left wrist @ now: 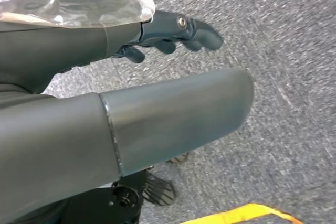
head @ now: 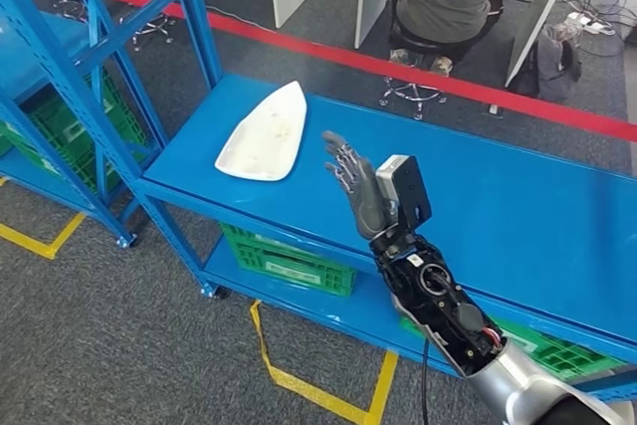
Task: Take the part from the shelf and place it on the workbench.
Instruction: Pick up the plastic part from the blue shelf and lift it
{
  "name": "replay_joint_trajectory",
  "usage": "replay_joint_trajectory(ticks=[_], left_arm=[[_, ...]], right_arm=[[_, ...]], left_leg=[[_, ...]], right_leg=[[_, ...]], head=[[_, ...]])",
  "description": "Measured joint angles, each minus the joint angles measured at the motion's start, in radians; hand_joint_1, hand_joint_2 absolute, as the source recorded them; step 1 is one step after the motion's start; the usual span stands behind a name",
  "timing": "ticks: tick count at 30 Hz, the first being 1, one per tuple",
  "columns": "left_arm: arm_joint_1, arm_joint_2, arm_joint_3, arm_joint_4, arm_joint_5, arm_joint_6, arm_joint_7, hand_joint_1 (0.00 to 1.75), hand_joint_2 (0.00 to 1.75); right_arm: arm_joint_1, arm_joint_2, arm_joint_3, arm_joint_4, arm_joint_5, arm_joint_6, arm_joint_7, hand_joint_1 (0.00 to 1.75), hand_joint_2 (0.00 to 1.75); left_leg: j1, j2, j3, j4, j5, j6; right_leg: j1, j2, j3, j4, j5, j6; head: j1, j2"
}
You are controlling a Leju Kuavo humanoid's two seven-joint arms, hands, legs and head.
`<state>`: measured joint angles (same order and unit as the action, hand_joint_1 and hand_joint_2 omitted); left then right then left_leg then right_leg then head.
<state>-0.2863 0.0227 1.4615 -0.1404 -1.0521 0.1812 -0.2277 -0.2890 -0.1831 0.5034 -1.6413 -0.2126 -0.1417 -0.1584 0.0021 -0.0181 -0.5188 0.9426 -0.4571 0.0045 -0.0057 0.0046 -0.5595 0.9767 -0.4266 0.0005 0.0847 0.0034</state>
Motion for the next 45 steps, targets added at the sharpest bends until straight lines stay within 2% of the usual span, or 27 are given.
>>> replay_joint_trajectory(ticks=[3,4,5,7,8,9,10,11,12,13,14,15,17,19,20,22,23,24,25,26,28,29,30,32,34,41,45], left_arm=[[-0.001,0.000,0.002,0.000,-0.001,0.001,-0.002,0.00,0.00],[-0.001,0.000,0.002,0.000,-0.002,0.001,-0.002,0.00,0.00],[-0.002,0.000,0.003,0.000,-0.003,0.001,-0.003,0.00,0.00],[-0.001,0.001,0.003,0.000,-0.005,0.001,-0.003,0.00,0.00],[0.000,0.002,0.004,0.000,-0.006,0.001,-0.003,0.00,0.00],[0.001,0.002,0.004,0.000,-0.007,0.001,-0.003,0.00,0.00],[0.002,0.002,0.004,0.000,-0.008,0.001,-0.003,0.00,0.00],[0.002,0.002,0.004,0.000,-0.009,0.001,-0.003,0.00,0.00],[0.001,0.002,0.004,0.000,-0.009,0.001,-0.004,0.00,0.00],[0.001,0.003,0.004,0.000,-0.010,0.001,-0.004,0.00,0.00],[0.000,0.003,0.004,0.000,-0.010,0.002,-0.004,0.00,0.00],[-0.001,0.003,0.005,0.000,-0.010,0.002,-0.005,0.00,0.00],[-0.001,0.002,0.005,0.000,-0.010,0.002,-0.005,0.00,0.00],[-0.001,0.002,0.005,0.000,-0.010,0.002,-0.005,0.00,0.00],[-0.001,0.002,0.005,0.000,-0.010,0.002,-0.005,0.00,0.00],[-0.001,0.002,0.005,0.000,-0.010,0.002,-0.006,0.00,0.00],[-0.001,0.002,0.005,0.000,-0.010,0.002,-0.006,0.00,0.00],[0.000,0.002,0.005,0.000,-0.010,0.002,-0.006,0.00,0.00],[0.000,0.002,0.006,0.000,-0.010,0.002,-0.006,0.00,0.00],[0.000,0.002,0.006,0.000,-0.010,0.002,-0.006,0.00,0.00],[0.000,0.000,0.006,0.000,-0.010,0.002,-0.006,0.00,0.00],[0.000,0.000,0.007,0.000,-0.010,0.002,-0.006,0.00,0.00],[0.000,-0.001,0.007,0.000,-0.010,0.002,-0.006,0.00,0.00],[-0.001,-0.001,0.008,0.000,-0.011,0.002,-0.006,0.00,0.00],[0.000,-0.002,0.008,0.000,-0.013,0.003,-0.005,0.00,0.00],[-0.006,0.000,0.008,0.000,-0.018,0.005,-0.003,0.00,0.00],[-0.006,0.004,0.008,0.000,-0.019,0.006,0.001,0.00,0.00]], right_arm=[[-0.003,0.000,0.000,-0.002,0.000,0.001,0.000,0.00,0.00],[-0.004,0.000,-0.001,-0.002,0.000,0.001,-0.001,0.00,0.00],[-0.005,0.000,0.000,-0.002,0.001,0.002,-0.001,0.00,0.00],[-0.004,0.000,0.001,-0.002,0.001,0.002,-0.001,0.00,0.00],[-0.003,0.000,0.001,-0.002,0.002,0.002,-0.001,0.00,0.00],[-0.001,0.000,0.002,-0.002,0.002,0.001,-0.001,0.00,0.00],[0.000,0.000,0.002,-0.002,0.002,0.000,-0.001,0.00,0.00],[0.000,0.000,0.002,-0.002,0.003,-0.001,-0.001,0.00,0.00],[0.000,0.000,0.002,-0.002,0.003,-0.001,-0.001,0.00,0.00],[-0.001,0.000,0.001,-0.002,0.003,-0.001,-0.001,0.00,0.00],[-0.001,0.000,0.001,-0.002,0.003,-0.001,-0.001,0.00,0.00],[-0.001,0.000,0.000,-0.002,0.004,-0.001,-0.001,0.00,0.00],[-0.001,0.000,0.000,-0.003,0.004,-0.002,-0.001,0.00,0.00],[-0.002,0.000,0.000,-0.004,0.004,-0.002,-0.001,0.00,0.00],[-0.002,0.000,-0.001,-0.005,0.004,-0.002,-0.002,0.00,0.00],[0.000,0.000,-0.001,-0.006,0.004,-0.002,-0.002,0.00,0.00],[0.002,-0.001,-0.001,-0.007,0.004,-0.003,-0.002,0.00,0.00],[0.005,-0.001,-0.001,-0.007,0.004,-0.003,-0.001,0.00,0.00],[0.006,-0.001,-0.001,-0.007,0.004,-0.004,-0.001,0.00,0.00],[0.008,-0.001,-0.001,-0.007,0.004,-0.004,-0.001,0.00,0.00],[0.008,-0.001,-0.001,-0.007,0.004,-0.004,-0.001,0.00,0.00],[0.007,-0.001,-0.001,-0.008,0.004,-0.004,-0.001,0.00,0.00],[0.007,-0.001,-0.001,-0.008,0.004,-0.004,-0.001,0.00,0.00],[0.009,-0.001,-0.001,-0.010,0.005,-0.004,0.000,0.00,0.00],[0.009,-0.002,-0.001,-0.010,0.007,-0.005,0.000,0.00,0.00],[0.010,-0.003,-0.002,-0.010,0.008,-0.006,0.000,0.00,0.00],[0.010,-0.003,-0.001,-0.010,0.009,-0.005,0.000,0.00,0.00]], left_leg=[[0.000,0.003,-0.002,0.007,-0.009,-0.014],[0.000,0.005,-0.013,0.034,-0.024,-0.019],[0.001,0.007,-0.037,0.085,-0.047,-0.024],[0.005,0.009,-0.125,0.236,-0.101,-0.032],[0.008,0.010,-0.167,0.297,-0.114,-0.035],[0.010,0.010,-0.193,0.321,-0.106,-0.038],[0.013,0.010,-0.195,0.300,-0.077,-0.041],[0.016,0.012,-0.174,0.238,-0.031,-0.042],[0.019,0.014,-0.142,0.156,0.016,-0.043],[0.019,0.016,-0.110,0.082,0.047,-0.042],[0.018,0.017,-0.088,0.031,0.064,-0.039],[0.017,0.017,-0.077,0.007,0.065,-0.034],[0.014,0.015,-0.073,0.002,0.057,-0.020],[0.014,0.015,-0.064,-0.001,0.052,-0.005],[0.015,0.015,-0.059,-0.003,0.050,0.002],[0.012,0.015,-0.050,-0.004,0.043,0.012],[0.010,0.014,-0.046,-0.004,0.040,0.014],[0.009,0.013,-0.042,-0.003,0.036,0.015],[0.007,0.012,-0.036,-0.003,0.031,0.015],[0.006,0.010,-0.027,-0.003,0.026,0.013],[0.005,0.007,-0.012,-0.004,0.015,0.009],[0.004,0.006,-0.009,-0.003,0.011,0.005],[0.003,0.006,-0.009,0.000,0.009,0.001],[0.002,0.006,-0.013,0.003,0.008,0.000],[0.004,0.007,-0.012,0.001,0.008,0.001],[0.006,0.008,-0.006,-0.011,0.011,-0.008],[0.002,0.009,-0.008,-0.006,0.007,0.000]], right_leg=[[-0.005,0.001,0.014,-0.022,-0.006,-0.008],[-0.009,0.000,0.022,-0.028,-0.006,-0.012],[-0.012,-0.001,0.029,-0.034,-0.007,-0.016],[-0.012,-0.003,0.035,-0.036,-0.012,-0.021],[-0.012,-0.003,0.037,-0.036,-0.014,-0.022],[-0.013,-0.003,0.040,-0.036,-0.018,-0.021],[-0.014,-0.003,0.045,-0.036,-0.022,-0.019],[-0.016,-0.002,0.052,-0.036,-0.028,-0.016],[-0.017,-0.002,0.058,-0.036,-0.033,-0.011],[-0.016,-0.001,0.063,-0.035,-0.040,-0.006],[-0.014,0.000,0.066,-0.035,-0.045,0.000],[-0.011,0.001,0.067,-0.036,-0.049,0.006],[-0.011,0.001,0.071,-0.040,-0.055,0.017],[-0.015,-0.001,0.062,-0.012,-0.077,0.026],[-0.015,-0.001,0.041,0.036,-0.101,0.029],[-0.014,-0.001,-0.036,0.189,-0.164,0.030],[-0.013,-0.001,-0.076,0.257,-0.183,0.030],[-0.013,-0.001,-0.103,0.294,-0.184,0.029],[-0.013,-0.001,-0.109,0.287,-0.162,0.027],[-0.013,-0.001,-0.093,0.235,-0.120,0.023],[-0.009,0.000,-0.032,0.081,-0.033,0.012],[-0.006,0.000,-0.006,0.022,-0.010,0.007],[-0.003,0.001,0.009,-0.010,-0.001,0.005],[-0.001,0.002,0.017,-0.024,-0.004,0.008],[0.001,0.004,0.017,-0.024,-0.005,0.010],[0.003,0.005,0.017,-0.024,-0.008,0.000],[-0.001,0.005,0.018,-0.028,-0.005,0.004]], head=[[0.001,0.000],[-0.001,0.000],[-0.003,0.000],[-0.007,0.000],[-0.009,0.000],[-0.009,0.000],[-0.009,0.000],[-0.010,0.000],[-0.011,0.000],[-0.014,0.000],[-0.015,0.000],[-0.016,0.000],[-0.013,0.000],[-0.011,0.000],[-0.010,0.000],[-0.006,0.000],[-0.005,0.000],[-0.005,0.000],[-0.004,0.000],[-0.003,0.000],[-0.004,0.000],[-0.004,0.000],[-0.006,0.000],[-0.008,0.000],[-0.009,0.000],[-0.009,0.000],[-0.010,0.000]])
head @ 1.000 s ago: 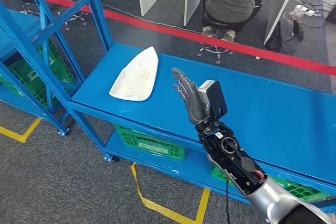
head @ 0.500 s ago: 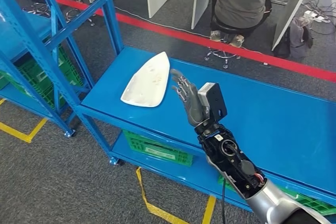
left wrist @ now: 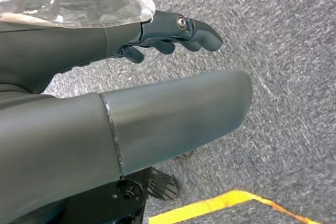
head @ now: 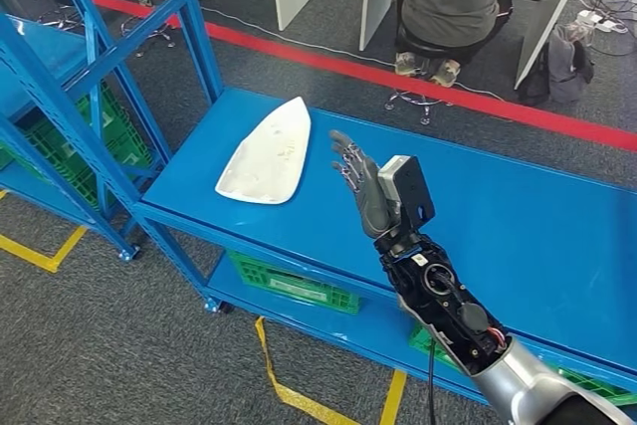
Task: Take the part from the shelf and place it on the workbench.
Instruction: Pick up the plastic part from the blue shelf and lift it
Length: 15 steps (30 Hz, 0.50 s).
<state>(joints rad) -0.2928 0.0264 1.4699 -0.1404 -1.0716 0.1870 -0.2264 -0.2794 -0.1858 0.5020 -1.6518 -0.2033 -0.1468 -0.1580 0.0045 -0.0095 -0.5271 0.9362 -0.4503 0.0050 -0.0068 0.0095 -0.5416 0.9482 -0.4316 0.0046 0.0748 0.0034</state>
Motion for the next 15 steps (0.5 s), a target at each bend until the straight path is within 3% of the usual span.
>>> replay_joint_trajectory(ticks=[2,4,7,8,9,10,12,13,15], left_arm=[[-0.001,0.002,0.000,0.000,-0.001,0.001,0.001,0.00,0.00],[-0.002,0.001,0.000,0.000,-0.003,0.002,0.000,0.00,0.00],[-0.003,-0.001,0.000,0.000,-0.005,0.002,0.000,0.00,0.00],[-0.002,-0.001,0.000,0.000,-0.006,0.002,0.001,0.00,0.00],[-0.002,-0.002,0.000,0.000,-0.007,0.002,0.001,0.00,0.00],[-0.001,-0.002,0.000,0.000,-0.007,0.003,0.002,0.00,0.00],[0.000,-0.003,0.000,0.000,-0.008,0.004,0.003,0.00,0.00],[-0.002,-0.002,0.000,0.000,-0.008,0.004,0.004,0.00,0.00],[-0.004,0.000,0.001,0.000,-0.008,0.005,0.004,0.00,0.00]], right_arm=[[0.000,0.000,0.000,-0.002,0.000,0.000,0.000,0.00,0.00],[-0.001,-0.001,-0.002,-0.005,0.001,0.000,0.000,0.00,0.00],[0.002,-0.002,-0.002,-0.006,0.002,0.000,0.000,0.00,0.00],[0.006,-0.002,-0.002,-0.006,0.003,-0.001,0.001,0.00,0.00],[0.009,-0.003,-0.002,-0.006,0.003,-0.002,0.001,0.00,0.00],[0.010,-0.003,-0.002,-0.006,0.004,-0.003,0.002,0.00,0.00],[0.011,-0.003,-0.003,-0.006,0.005,-0.004,0.002,0.00,0.00],[0.010,-0.003,-0.003,-0.007,0.006,-0.004,0.003,0.00,0.00],[0.011,-0.003,-0.002,-0.009,0.007,-0.004,0.004,0.00,0.00]], left_leg=[[0.003,0.001,0.007,-0.015,0.005,0.005],[0.010,0.004,0.021,-0.038,0.015,0.009],[0.013,0.007,0.032,-0.047,0.017,0.011],[0.014,0.006,0.033,-0.047,0.015,0.009],[0.015,0.005,0.036,-0.045,0.012,0.006],[0.018,0.004,0.040,-0.043,0.008,0.001],[0.024,0.001,0.049,-0.035,-0.005,-0.011],[0.024,0.000,0.050,-0.028,-0.012,-0.019],[0.022,-0.002,0.045,-0.018,-0.019,-0.031]], right_leg=[[0.000,-0.001,0.000,-0.003,0.000,0.005],[0.001,-0.002,-0.018,0.035,-0.024,0.012],[-0.005,-0.004,-0.115,0.234,-0.109,0.024],[-0.009,-0.004,-0.143,0.283,-0.120,0.029],[-0.013,-0.004,-0.153,0.295,-0.110,0.033],[-0.017,-0.005,-0.141,0.260,-0.079,0.038],[-0.025,-0.005,-0.076,0.117,-0.003,0.048],[-0.026,-0.003,-0.046,0.057,0.016,0.048],[-0.023,0.001,-0.023,0.016,0.014,0.037]], head=[[0.000,0.000],[0.003,0.000],[0.008,0.000],[0.009,0.000],[0.010,0.000],[0.012,0.000],[0.014,0.000],[0.015,0.000],[0.014,0.000]])
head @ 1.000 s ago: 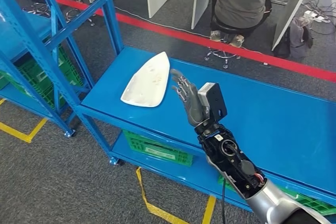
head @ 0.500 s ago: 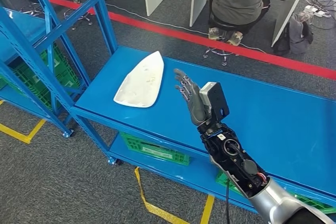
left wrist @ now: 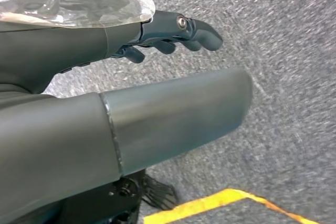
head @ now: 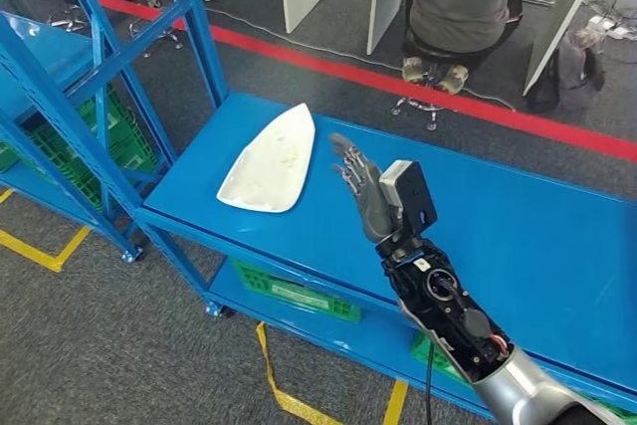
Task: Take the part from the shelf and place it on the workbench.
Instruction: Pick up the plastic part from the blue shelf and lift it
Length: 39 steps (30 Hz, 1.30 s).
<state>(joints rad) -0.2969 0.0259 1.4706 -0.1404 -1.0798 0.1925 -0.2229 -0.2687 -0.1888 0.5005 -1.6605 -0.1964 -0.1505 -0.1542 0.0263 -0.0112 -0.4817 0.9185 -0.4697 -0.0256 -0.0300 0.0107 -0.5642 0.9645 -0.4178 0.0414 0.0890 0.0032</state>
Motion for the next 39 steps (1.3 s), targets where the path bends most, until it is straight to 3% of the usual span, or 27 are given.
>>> replay_joint_trajectory(ticks=[2,5,7,9,11,12,13,15,16,17,18,20,21,23,26,27,28,29,30,32,33,34,37,39], left_arm=[[-0.001,0.000,0.001,0.000,0.000,0.000,0.000,0.00,0.00],[-0.004,0.008,0.002,0.000,0.000,-0.001,0.000,0.00,0.00],[-0.008,0.009,0.002,0.000,0.000,-0.002,-0.002,0.00,0.00],[-0.010,0.008,0.002,0.000,-0.001,-0.005,-0.002,0.00,0.00],[-0.011,0.006,0.003,0.000,-0.001,-0.008,-0.002,0.00,0.00],[-0.010,0.004,0.003,0.000,-0.001,-0.009,-0.002,0.00,0.00],[-0.008,0.002,0.003,0.000,-0.001,-0.009,-0.002,0.00,0.00],[-0.005,-0.002,0.003,0.000,-0.002,-0.010,-0.001,0.00,0.00],[-0.004,0.001,0.003,-0.001,-0.002,-0.010,0.000,0.00,0.00],[-0.005,0.003,0.003,-0.001,-0.002,-0.010,0.000,0.00,0.00],[-0.007,0.005,0.003,-0.001,-0.002,-0.010,-0.001,0.00,0.00],[-0.007,0.006,0.003,0.000,-0.003,-0.010,-0.001,0.00,0.00],[-0.007,0.005,0.003,0.000,-0.003,-0.010,-0.001,0.00,0.00],[-0.009,0.004,0.003,0.000,-0.005,-0.010,0.000,0.00,0.00],[-0.013,0.002,0.003,0.000,-0.008,-0.006,-0.001,0.00,0.00],[-0.011,0.001,0.003,0.000,-0.009,-0.004,-0.001,0.00,0.00],[-0.008,0.002,0.003,0.000,-0.010,-0.002,-0.002,0.00,0.00],[-0.006,0.002,0.003,0.000,-0.011,0.000,-0.004,0.00,0.00],[-0.006,0.002,0.003,0.000,-0.012,0.001,-0.005,0.00,0.00],[-0.007,0.006,0.003,0.000,-0.014,0.003,-0.008,0.00,0.00],[-0.009,0.009,0.003,0.000,-0.014,0.004,-0.009,0.00,0.00],[-0.009,0.011,0.003,0.000,-0.015,0.006,-0.010,0.00,0.00],[-0.010,0.013,0.003,0.000,-0.015,0.008,-0.011,0.00,0.00],[-0.009,0.011,0.003,0.000,-0.015,0.009,-0.011,0.00,0.00]], right_arm=[[0.001,0.000,0.000,-0.002,0.001,0.000,0.001,0.00,0.00],[-0.001,-0.001,0.000,-0.005,0.001,0.001,0.001,0.00,0.00],[-0.002,-0.002,-0.001,-0.011,0.001,0.002,0.000,0.00,0.00],[-0.006,-0.005,-0.003,-0.013,0.002,0.002,0.000,0.00,0.00],[-0.004,-0.007,-0.004,-0.011,0.003,0.001,0.001,0.00,0.00],[-0.001,-0.008,-0.004,-0.011,0.003,0.001,0.002,0.00,0.00],[0.003,-0.009,-0.004,-0.010,0.003,0.000,0.002,0.00,0.00],[0.005,-0.010,-0.005,-0.007,0.003,-0.001,0.003,0.00,0.00],[0.006,-0.010,-0.005,-0.005,0.003,-0.001,0.003,0.00,0.00],[0.006,-0.010,-0.005,-0.005,0.003,-0.001,0.003,0.00,0.00],[0.008,-0.010,-0.004,-0.006,0.003,-0.001,0.003,0.00,0.00],[0.010,-0.010,-0.005,-0.007,0.003,-0.003,0.003,0.00,0.00],[0.010,-0.010,-0.006,-0.007,0.004,-0.004,0.003,0.00,0.00],[0.005,-0.010,-0.006,-0.008,0.004,-0.004,0.003,0.00,0.00],[0.001,-0.010,-0.006,-0.007,0.010,-0.009,0.015,0.00,0.00],[0.001,-0.011,-0.006,-0.006,0.014,-0.012,0.021,0.00,0.00],[0.001,-0.011,-0.005,-0.005,0.018,-0.015,0.027,0.00,0.00],[0.001,-0.011,-0.005,-0.004,0.021,-0.017,0.031,0.00,0.00],[0.001,-0.011,-0.005,-0.004,0.023,-0.018,0.034,0.00,0.00],[0.001,-0.010,-0.004,-0.004,0.024,-0.018,0.036,0.00,0.00],[0.001,-0.010,-0.004,-0.003,0.025,-0.017,0.036,0.00,0.00],[0.001,-0.011,-0.004,-0.002,0.025,-0.016,0.037,0.00,0.00],[0.001,-0.011,-0.004,0.000,0.025,-0.012,0.037,0.00,0.00],[-0.002,-0.012,-0.004,0.001,0.025,-0.011,0.037,0.00,0.00]], left_leg=[[0.000,-0.001,-0.006,0.005,0.003,0.002],[-0.006,0.001,0.002,-0.011,0.013,0.012],[-0.002,0.001,0.054,-0.106,0.051,0.033],[0.010,0.004,0.112,-0.206,0.086,0.044],[0.018,0.009,0.128,-0.223,0.087,0.026],[0.024,0.011,0.129,-0.218,0.081,0.015],[0.033,0.011,0.130,-0.207,0.071,0.001],[0.058,0.008,0.124,-0.163,0.040,-0.033],[0.066,0.007,0.113,-0.130,0.018,-0.052],[0.076,0.004,0.099,-0.090,-0.005,-0.068],[0.081,0.002,0.082,-0.056,-0.023,-0.080],[0.085,-0.001,0.057,-0.020,-0.039,-0.092],[0.083,0.000,0.049,-0.015,-0.042,-0.093],[0.076,0.005,0.010,0.043,-0.072,-0.080],[0.045,0.010,-0.134,0.287,-0.160,-0.041],[0.033,0.010,-0.177,0.351,-0.172,-0.027],[0.020,0.010,-0.199,0.375,-0.164,-0.013],[0.006,0.010,-0.200,0.355,-0.138,0.004],[-0.008,0.009,-0.179,0.296,-0.099,0.023],[-0.036,0.009,-0.116,0.146,-0.029,0.061],[-0.046,0.008,-0.094,0.096,-0.011,0.072],[-0.052,0.008,-0.084,0.072,-0.004,0.076],[-0.048,0.007,-0.074,0.044,0.015,0.063],[-0.041,0.009,-0.061,0.023,0.028,0.057]], right_leg=[[0.002,0.003,0.000,-0.002,0.001,-0.013],[-0.013,0.006,0.007,-0.028,0.014,-0.005],[-0.017,0.004,0.016,-0.058,0.025,-0.005],[-0.011,0.000,-0.014,-0.006,0.000,-0.006],[-0.016,-0.001,-0.082,0.123,-0.045,0.007],[-0.022,-0.002,-0.108,0.168,-0.052,0.017],[-0.030,-0.003,-0.117,0.177,-0.041,0.028],[-0.049,-0.007,-0.078,0.091,0.011,0.062],[-0.053,-0.003,-0.059,0.056,0.022,0.079],[-0.056,0.004,-0.047,0.039,0.019,0.081],[-0.054,0.011,-0.048,0.048,0.003,0.071],[-0.049,0.018,-0.062,0.080,-0.017,0.027],[-0.045,0.018,-0.065,0.086,-0.020,0.012],[-0.034,0.018,-0.067,0.088,-0.022,-0.005],[-0.016,0.012,-0.067,0.080,-0.018,-0.018],[-0.010,0.011,-0.067,0.077,-0.017,-0.020],[-0.006,0.011,-0.067,0.076,-0.016,-0.022],[-0.001,0.011,-0.067,0.075,-0.015,-0.024],[0.001,0.011,-0.067,0.073,-0.014,-0.026],[0.005,0.012,-0.065,0.068,-0.011,-0.029],[0.006,0.012,-0.064,0.064,-0.009,-0.029],[0.007,0.013,-0.062,0.060,-0.007,-0.026],[0.009,0.011,-0.060,0.051,-0.006,-0.014],[0.013,0.005,-0.081,0.102,-0.041,-0.008]], head=[[-0.004,0.000],[-0.008,0.000],[-0.016,0.000],[-0.014,0.000],[-0.008,0.000],[-0.009,0.000],[-0.008,0.000],[-0.008,0.000],[-0.005,0.000],[0.000,0.000],[-0.001,0.000],[-0.009,0.000],[-0.019,0.000],[-0.027,0.000],[-0.031,0.000],[-0.031,0.000],[-0.031,0.000],[-0.031,0.000],[-0.031,0.000],[-0.031,0.000],[-0.032,0.000],[-0.032,0.000],[-0.031,0.000],[-0.029,0.000]])
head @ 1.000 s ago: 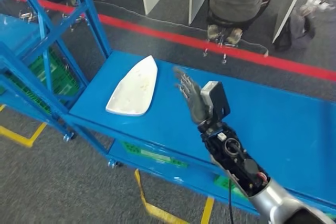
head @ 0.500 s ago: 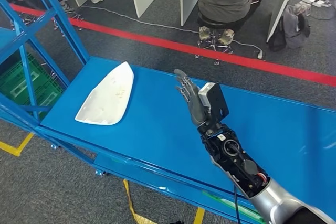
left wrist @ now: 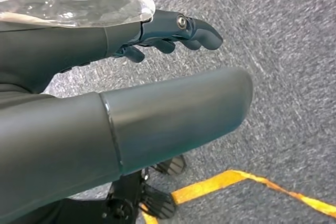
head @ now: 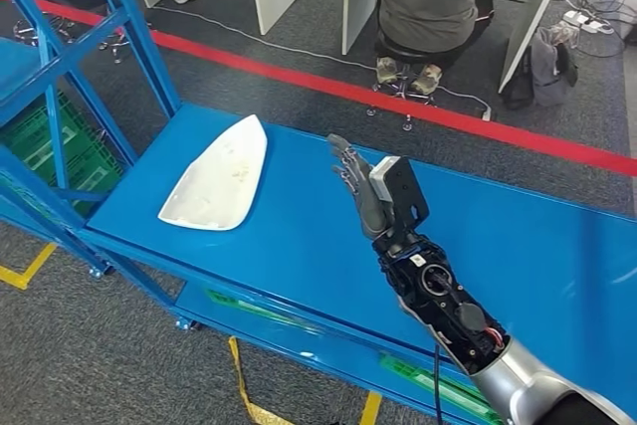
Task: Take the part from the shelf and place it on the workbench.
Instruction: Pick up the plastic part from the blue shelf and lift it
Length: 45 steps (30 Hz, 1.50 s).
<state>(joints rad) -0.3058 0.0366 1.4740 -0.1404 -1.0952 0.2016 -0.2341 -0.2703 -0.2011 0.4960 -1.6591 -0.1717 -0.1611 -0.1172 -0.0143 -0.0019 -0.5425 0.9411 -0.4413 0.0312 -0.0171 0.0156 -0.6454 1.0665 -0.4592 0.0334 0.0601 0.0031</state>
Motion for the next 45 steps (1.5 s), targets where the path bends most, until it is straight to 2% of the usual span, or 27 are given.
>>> replay_joint_trajectory(ticks=[2,3,4,5,6,8,9,10,13,15,18,19,20,21,23,24,25,26,29,30,32,36,38,40,45], left_arm=[[0.001,-0.003,0.000,0.000,0.000,0.000,0.000,0.00,0.00],[0.002,-0.005,0.000,0.000,0.000,0.000,0.000,0.00,0.00],[0.003,-0.007,0.000,0.000,0.000,0.000,0.000,0.00,0.00],[0.004,-0.008,0.000,0.000,0.000,0.000,0.000,0.00,0.00],[0.005,-0.008,0.000,0.000,0.000,0.001,0.000,0.00,0.00],[0.006,-0.011,0.000,0.000,0.000,0.001,-0.001,0.00,0.00],[0.005,-0.012,0.000,0.000,0.000,0.001,-0.001,0.00,0.00],[0.005,-0.013,0.000,0.000,0.000,0.001,-0.002,0.00,0.00],[0.004,-0.014,0.000,0.000,-0.001,0.002,-0.002,0.00,0.00],[0.003,-0.014,0.000,0.000,-0.003,0.003,-0.002,0.00,0.00],[0.002,-0.014,0.000,0.000,-0.008,0.009,-0.001,0.00,0.00],[0.003,-0.014,0.000,0.000,-0.010,0.012,0.000,0.00,0.00],[0.004,-0.014,0.000,0.000,-0.012,0.016,0.000,0.00,0.00],[0.004,-0.014,0.000,0.000,-0.014,0.019,0.001,0.00,0.00],[0.002,-0.015,0.000,0.000,-0.015,0.022,0.000,0.00,0.00],[0.000,-0.015,0.000,0.000,-0.015,0.022,0.000,0.00,0.00],[0.000,-0.017,0.000,0.000,-0.015,0.023,0.000,0.00,0.00],[0.000,-0.018,0.000,0.000,-0.015,0.023,0.000,0.00,0.00],[0.002,-0.020,0.000,0.000,-0.015,0.023,-0.001,0.00,0.00],[0.002,-0.021,0.000,0.000,-0.016,0.023,-0.001,0.00,0.00],[0.002,-0.020,0.001,0.000,-0.017,0.023,-0.002,0.00,0.00],[0.002,-0.020,0.001,0.000,-0.018,0.025,-0.001,0.00,0.00],[0.002,-0.020,0.001,0.000,-0.018,0.028,-0.001,0.00,0.00],[0.002,-0.020,0.001,0.000,-0.018,0.031,-0.001,0.00,0.00],[0.002,-0.020,0.001,0.000,-0.018,0.032,-0.001,0.00,0.00]], right_arm=[[-0.002,-0.001,0.001,0.002,0.000,0.000,0.000,0.00,0.00],[-0.001,-0.001,0.001,0.003,0.000,0.001,0.000,0.00,0.00],[-0.001,-0.001,0.002,0.004,0.000,0.001,0.000,0.00,0.00],[0.000,-0.001,0.002,0.005,0.000,0.001,0.000,0.00,0.00],[-0.001,-0.001,0.002,0.006,0.000,0.001,0.000,0.00,0.00],[-0.004,-0.001,0.002,0.007,0.000,0.002,0.000,0.00,0.00],[-0.006,-0.001,0.003,0.008,0.000,0.002,0.000,0.00,0.00],[-0.007,-0.001,0.004,0.008,0.000,0.002,0.000,0.00,0.00],[-0.010,-0.001,0.005,0.008,0.000,0.004,0.000,0.00,0.00],[-0.015,-0.001,0.006,0.009,0.000,0.006,-0.001,0.00,0.00],[-0.024,-0.001,0.009,0.012,0.001,0.010,-0.010,0.00,0.00],[-0.026,-0.001,0.010,0.015,0.000,0.010,-0.013,0.00,0.00],[-0.028,-0.001,0.011,0.017,-0.002,0.012,-0.016,0.00,0.00],[-0.031,-0.001,0.012,0.020,-0.004,0.013,-0.018,0.00,0.00],[-0.038,-0.001,0.014,0.022,-0.007,0.015,-0.019,0.00,0.00],[-0.042,-0.001,0.015,0.022,-0.007,0.016,-0.020,0.00,0.00],[-0.045,-0.001,0.015,0.023,-0.007,0.017,-0.020,0.00,0.00],[-0.046,-0.001,0.016,0.024,-0.007,0.017,-0.020,0.00,0.00],[-0.048,-0.001,0.023,0.027,-0.007,0.018,-0.021,0.00,0.00],[-0.049,-0.001,0.026,0.028,-0.007,0.018,-0.021,0.00,0.00],[-0.051,-0.001,0.031,0.031,-0.007,0.017,-0.021,0.00,0.00],[-0.054,-0.001,0.039,0.038,-0.003,0.018,-0.021,0.00,0.00],[-0.056,-0.001,0.043,0.042,-0.001,0.019,-0.021,0.00,0.00],[-0.057,-0.001,0.047,0.045,-0.001,0.020,-0.021,0.00,0.00],[-0.060,-0.001,0.054,0.053,0.000,0.021,-0.022,0.00,0.00]], left_leg=[[0.001,0.001,0.004,-0.004,0.002,0.002],[0.001,0.001,0.004,-0.004,0.001,0.003],[0.000,0.001,0.005,-0.003,0.001,0.003],[0.000,0.001,0.007,-0.003,-0.001,0.004],[0.000,0.000,0.010,-0.002,-0.003,0.003],[-0.001,-0.001,0.015,0.001,-0.009,-0.001],[-0.002,-0.001,0.015,0.003,-0.012,-0.004],[-0.003,-0.001,0.014,0.005,-0.013,-0.008],[-0.002,-0.001,0.010,0.013,-0.017,-0.019],[-0.003,-0.001,-0.015,0.079,-0.052,-0.031],[0.011,-0.002,-0.118,0.280,-0.138,-0.048],[0.018,-0.002,-0.143,0.317,-0.144,-0.053],[0.024,-0.001,-0.149,0.313,-0.128,-0.057],[0.030,-0.001,-0.134,0.266,-0.093,-0.062],[0.039,-0.002,-0.065,0.109,-0.016,-0.071],[0.040,-0.004,-0.038,0.048,0.007,-0.071],[0.042,-0.006,-0.023,0.011,0.017,-0.071],[0.042,-0.009,-0.019,-0.001,0.017,-0.070],[0.040,-0.011,-0.018,-0.002,0.019,-0.064],[0.039,-0.011,-0.018,-0.002,0.019,-0.060],[0.036,-0.012,-0.018,-0.002,0.018,-0.054],[0.033,-0.013,-0.018,0.000,0.015,-0.048],[0.032,-0.013,-0.018,0.001,0.014,-0.047],[0.032,-0.013,-0.018,0.001,0.014,-0.047],[0.033,-0.013,-0.017,0.000,0.014,-0.047]], right_leg=[[0.001,-0.004,-0.052,0.126,-0.065,0.005],[0.001,-0.004,-0.077,0.185,-0.087,0.007],[0.001,-0.005,-0.088,0.213,-0.091,0.009],[0.001,-0.005,-0.079,0.201,-0.076,0.010],[0.001,-0.006,-0.051,0.149,-0.044,0.009],[0.005,-0.009,0.028,-0.001,0.012,0.000],[0.006,-0.009,0.057,-0.054,0.025,-0.007],[0.009,-0.009,0.073,-0.083,0.028,-0.014],[0.008,-0.007,0.084,-0.097,0.029,-0.030],[0.000,-0.008,0.093,-0.108,0.032,-0.039],[-0.004,-0.009,0.096,-0.111,0.032,-0.043],[-0.006,-0.010,0.096,-0.111,0.032,-0.042],[-0.008,-0.009,0.096,-0.110,0.031,-0.041],[-0.011,-0.009,0.097,-0.110,0.030,-0.038],[-0.015,-0.008,0.100,-0.109,0.026,-0.027],[-0.016,-0.006,0.101,-0.109,0.025,-0.019],[-0.014,-0.005,0.100,-0.108,0.022,-0.014],[-0.012,-0.004,0.099,-0.108,0.019,-0.018],[-0.009,-0.003,0.101,-0.111,0.020,-0.055],[-0.009,-0.003,0.103,-0.113,0.022,-0.058],[-0.010,-0.004,0.108,-0.120,0.026,-0.051],[-0.014,-0.004,0.113,-0.129,0.029,-0.014],[-0.016,-0.004,0.114,-0.131,0.029,-0.001],[-0.016,-0.004,0.114,-0.131,0.028,0.003],[-0.012,-0.004,0.113,-0.130,0.027,0.004]], head=[[0.001,0.000],[0.001,0.000],[0.001,0.000],[0.001,0.000],[0.001,0.000],[0.000,0.000],[-0.001,0.000],[-0.002,0.000],[-0.001,0.000],[-0.002,0.000],[-0.004,0.000],[-0.004,0.000],[-0.004,0.000],[-0.004,0.000],[-0.005,0.000],[-0.006,0.000],[-0.005,0.000],[-0.003,0.000],[0.005,0.000],[0.007,0.000],[0.008,0.000],[0.008,0.000],[0.007,0.000],[0.007,0.000],[0.007,0.000]])
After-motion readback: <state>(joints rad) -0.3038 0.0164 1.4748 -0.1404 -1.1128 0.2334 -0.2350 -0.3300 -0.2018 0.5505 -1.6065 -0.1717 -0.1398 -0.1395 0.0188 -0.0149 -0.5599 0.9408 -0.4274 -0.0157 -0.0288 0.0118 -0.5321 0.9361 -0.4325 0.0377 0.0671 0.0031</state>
